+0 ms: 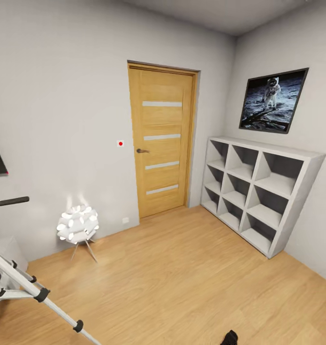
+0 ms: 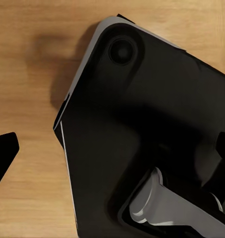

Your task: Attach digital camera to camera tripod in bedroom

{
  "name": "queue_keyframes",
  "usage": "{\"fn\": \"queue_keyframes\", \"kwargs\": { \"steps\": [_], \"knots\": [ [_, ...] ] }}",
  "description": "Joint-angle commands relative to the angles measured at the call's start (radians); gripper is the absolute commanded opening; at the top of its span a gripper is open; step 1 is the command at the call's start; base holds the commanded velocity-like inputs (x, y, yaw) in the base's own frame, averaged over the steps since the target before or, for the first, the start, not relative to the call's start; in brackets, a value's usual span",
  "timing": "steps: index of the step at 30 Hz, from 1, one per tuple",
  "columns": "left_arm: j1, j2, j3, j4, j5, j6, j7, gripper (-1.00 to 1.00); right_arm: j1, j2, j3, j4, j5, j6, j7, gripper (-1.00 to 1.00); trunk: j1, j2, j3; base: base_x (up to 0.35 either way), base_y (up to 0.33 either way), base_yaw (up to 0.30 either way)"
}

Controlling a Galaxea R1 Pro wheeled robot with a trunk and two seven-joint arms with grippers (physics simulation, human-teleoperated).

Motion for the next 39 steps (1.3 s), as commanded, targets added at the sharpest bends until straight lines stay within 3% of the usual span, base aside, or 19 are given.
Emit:
{"fn": "queue_keyframes", "kwargs": {
  "steps": [1,11,26,39],
  "knots": [
    [0.0,-0.001,0.004,0.0,-0.001,-0.002,0.001,1.0,-0.001,0.0,-0.008,0.002,0.008,0.001,0.002,1.0,0.0,-0.001,0.0,0.0,0.0,-0.293],
    [0.0,-0.003,0.004,0.0,0.0,-0.001,0.0,1.0,-0.001,0.0,-0.008,0.002,0.009,0.0,0.002,1.0,0.0,-0.001,0.0,0.013,0.0,-0.219],
    [0.0,-0.003,0.003,0.001,-0.017,0.002,-0.002,1.0,-0.001,-0.003,-0.008,0.002,0.011,-0.001,0.002,1.0,0.0,-0.001,0.0,0.273,0.0,-0.013],
    [0.0,-0.003,0.0,-0.002,-0.019,-0.002,-0.002,1.0,-0.001,0.0,-0.009,0.001,0.011,-0.002,0.003,1.0,0.0,-0.001,0.0,0.136,0.0,0.0]
  ]
}}
